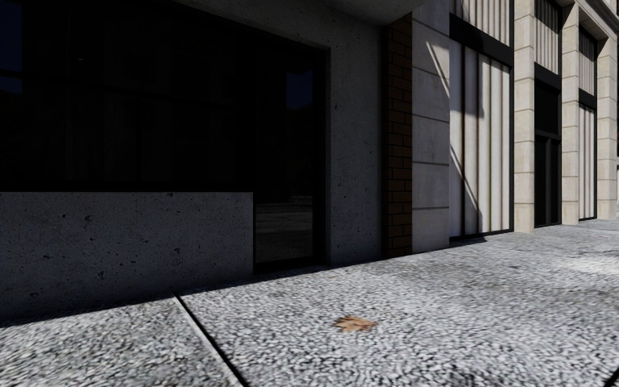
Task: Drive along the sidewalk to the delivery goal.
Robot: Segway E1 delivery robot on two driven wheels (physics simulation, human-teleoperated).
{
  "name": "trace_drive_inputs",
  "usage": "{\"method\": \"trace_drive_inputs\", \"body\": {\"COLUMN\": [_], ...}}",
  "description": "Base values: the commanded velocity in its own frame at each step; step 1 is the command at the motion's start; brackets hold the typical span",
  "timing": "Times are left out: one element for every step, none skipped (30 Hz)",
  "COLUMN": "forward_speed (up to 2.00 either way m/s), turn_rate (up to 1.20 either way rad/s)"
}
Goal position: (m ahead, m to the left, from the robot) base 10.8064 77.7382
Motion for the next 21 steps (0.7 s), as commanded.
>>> {"method": "trace_drive_inputs", "body": {"forward_speed": [0.0,0.0,0.0,0.0,0.0,0.0,0.0,0.0,0.0,0.0,0.0,0.0,0.0,0.0,0.0,0.0,0.0,0.0,0.0,0.0,0.0], "turn_rate": [0.0,0.0,0.0,0.0,0.0,0.0,0.0,0.0,0.0,0.0,0.0,0.0,0.0,0.0,0.0,0.0,0.0,0.0,0.01,0.01,0.01]}}
